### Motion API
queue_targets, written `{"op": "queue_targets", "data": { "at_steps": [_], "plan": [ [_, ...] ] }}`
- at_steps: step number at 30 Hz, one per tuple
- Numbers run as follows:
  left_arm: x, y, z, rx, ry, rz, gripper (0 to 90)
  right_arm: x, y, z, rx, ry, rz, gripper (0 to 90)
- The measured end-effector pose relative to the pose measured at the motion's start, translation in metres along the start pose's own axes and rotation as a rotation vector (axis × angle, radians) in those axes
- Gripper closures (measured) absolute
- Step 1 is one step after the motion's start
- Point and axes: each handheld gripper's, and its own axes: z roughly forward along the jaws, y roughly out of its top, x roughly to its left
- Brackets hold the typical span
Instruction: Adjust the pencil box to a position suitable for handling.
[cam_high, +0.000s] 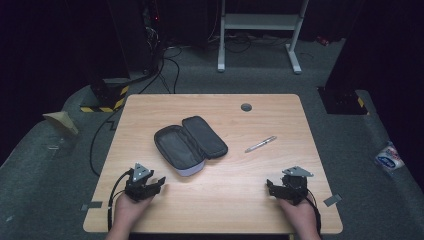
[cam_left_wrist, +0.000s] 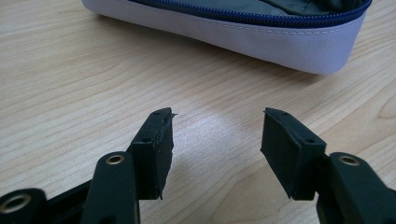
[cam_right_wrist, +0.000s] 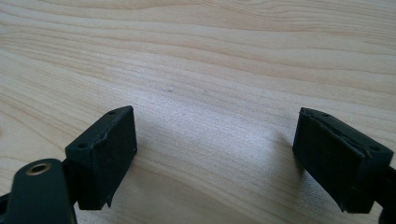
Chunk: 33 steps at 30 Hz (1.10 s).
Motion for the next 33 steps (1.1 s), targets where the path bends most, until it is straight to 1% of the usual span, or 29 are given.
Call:
{"op": "queue_targets", "data": {
  "at_steps": [4,5,7,9,10,13,14,17,18,19,21,23,25,27,29,30,31,33],
  "plan": [
    [-0.001,0.002,-0.003,-0.015,-0.002,0.000,43.3,0.000,-0.002,-0.002,-0.005,0.008,-0.014,13.2],
    [-0.001,0.004,-0.005,-0.031,-0.006,-0.001,43.3,0.001,-0.003,-0.002,-0.005,0.009,-0.010,13.4],
    [-0.001,0.007,-0.006,-0.040,-0.010,0.001,43.3,0.001,-0.003,-0.002,-0.007,0.011,-0.017,13.3],
    [-0.001,0.008,-0.007,-0.051,-0.016,-0.004,43.4,0.001,-0.003,-0.002,-0.005,0.013,-0.015,13.1],
    [-0.001,0.009,-0.007,-0.056,-0.015,0.002,43.4,0.001,-0.003,-0.002,-0.005,0.014,-0.015,13.0],
    [-0.003,0.014,-0.008,-0.074,-0.018,0.006,43.4,0.001,-0.003,-0.002,-0.005,0.017,-0.015,12.3],
    [-0.003,0.015,-0.008,-0.080,-0.019,0.009,43.3,0.000,-0.003,-0.002,-0.004,0.027,-0.029,11.5],
    [-0.005,0.018,-0.008,-0.093,-0.021,0.008,43.4,0.000,-0.001,0.000,0.004,0.039,-0.038,10.0],
    [-0.008,0.020,-0.009,-0.102,-0.025,0.021,43.4,0.000,-0.001,0.000,0.004,0.040,-0.038,10.0],
    [-0.008,0.020,-0.009,-0.102,-0.025,0.021,43.4,0.000,-0.001,0.000,0.004,0.040,-0.038,10.0],
    [-0.012,0.024,-0.010,-0.119,-0.024,0.042,43.6,0.000,-0.001,0.000,0.003,0.039,-0.037,10.1],
    [-0.014,0.027,-0.010,-0.131,-0.022,0.052,43.8,0.000,-0.002,0.000,0.003,0.039,-0.038,10.0],
    [-0.016,0.029,-0.011,-0.136,-0.027,0.052,43.8,0.001,-0.002,0.000,0.003,0.040,-0.037,10.0],
    [-0.021,0.034,-0.010,-0.154,-0.045,0.058,43.9,0.001,-0.002,0.000,0.003,0.040,-0.038,9.9],
    [-0.027,0.037,-0.008,-0.167,-0.047,0.068,44.0,0.001,-0.002,0.000,0.003,0.040,-0.039,9.9],
    [-0.027,0.037,-0.008,-0.167,-0.047,0.068,44.2,0.001,-0.002,0.000,0.003,0.040,-0.039,9.9],
    [-0.036,0.041,-0.005,-0.173,-0.071,0.083,44.2,0.001,-0.002,0.000,0.002,0.041,-0.040,9.9],
    [-0.045,0.045,-0.002,-0.168,-0.071,0.120,44.1,0.001,-0.001,0.000,0.003,0.042,-0.041,9.9]
  ]
}}
